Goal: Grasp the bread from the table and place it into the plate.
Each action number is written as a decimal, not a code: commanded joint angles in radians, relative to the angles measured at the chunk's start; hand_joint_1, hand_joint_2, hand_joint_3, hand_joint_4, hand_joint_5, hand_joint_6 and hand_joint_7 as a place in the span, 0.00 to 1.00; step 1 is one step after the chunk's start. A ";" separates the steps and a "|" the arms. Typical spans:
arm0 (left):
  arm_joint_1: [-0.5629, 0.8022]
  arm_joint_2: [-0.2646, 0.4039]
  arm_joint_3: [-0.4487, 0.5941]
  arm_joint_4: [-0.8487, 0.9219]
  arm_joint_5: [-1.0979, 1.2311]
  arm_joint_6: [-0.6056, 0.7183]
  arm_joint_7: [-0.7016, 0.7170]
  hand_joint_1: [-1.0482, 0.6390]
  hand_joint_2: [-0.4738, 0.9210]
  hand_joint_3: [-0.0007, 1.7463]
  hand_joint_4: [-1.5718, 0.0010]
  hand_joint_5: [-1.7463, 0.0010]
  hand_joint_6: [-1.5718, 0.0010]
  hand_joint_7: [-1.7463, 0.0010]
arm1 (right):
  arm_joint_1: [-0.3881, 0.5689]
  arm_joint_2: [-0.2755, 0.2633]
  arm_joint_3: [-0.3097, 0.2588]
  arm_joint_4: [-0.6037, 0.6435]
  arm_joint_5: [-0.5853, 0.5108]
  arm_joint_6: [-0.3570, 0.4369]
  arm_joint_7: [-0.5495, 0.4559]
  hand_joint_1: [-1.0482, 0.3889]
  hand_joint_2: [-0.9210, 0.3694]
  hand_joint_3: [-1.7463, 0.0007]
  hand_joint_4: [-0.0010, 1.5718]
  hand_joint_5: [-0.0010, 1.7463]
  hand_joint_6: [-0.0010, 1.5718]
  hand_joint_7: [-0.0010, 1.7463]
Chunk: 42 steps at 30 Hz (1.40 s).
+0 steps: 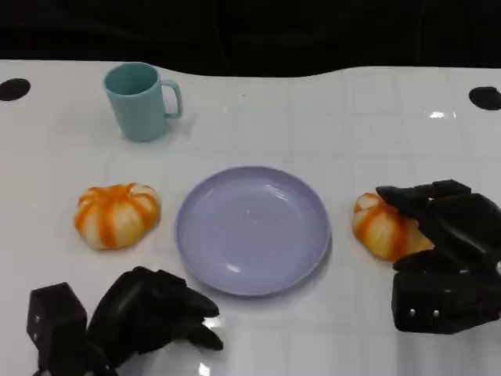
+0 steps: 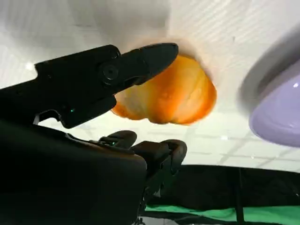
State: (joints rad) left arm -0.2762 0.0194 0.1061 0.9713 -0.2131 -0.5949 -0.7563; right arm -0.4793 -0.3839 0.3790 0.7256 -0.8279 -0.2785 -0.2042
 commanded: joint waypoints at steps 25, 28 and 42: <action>0.031 0.009 -0.008 -0.035 0.016 -0.035 0.008 0.00 0.93 0.00 0.02 0.86 0.02 1.00 | -0.155 0.065 0.029 0.380 0.111 -0.244 -0.437 0.69 0.38 0.40 0.60 0.99 0.64 0.67; 0.033 0.010 -0.008 -0.044 0.014 -0.024 0.007 0.00 0.93 0.00 0.02 0.86 0.02 1.00 | -0.156 0.070 0.036 0.377 0.104 -0.246 -0.483 0.68 0.44 0.34 0.62 1.00 0.51 0.94; 0.034 0.016 -0.008 -0.040 0.018 -0.034 0.012 0.00 0.93 0.00 0.02 0.85 0.02 1.00 | -0.145 0.078 -0.005 0.323 0.161 -0.305 -0.538 0.68 0.53 0.19 0.63 1.00 0.48 1.00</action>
State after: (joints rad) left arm -0.2542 0.0174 0.0986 0.9348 -0.1938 -0.6205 -0.7428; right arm -0.6190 -0.2907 0.3932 1.0802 -0.6967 -0.5571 -0.7498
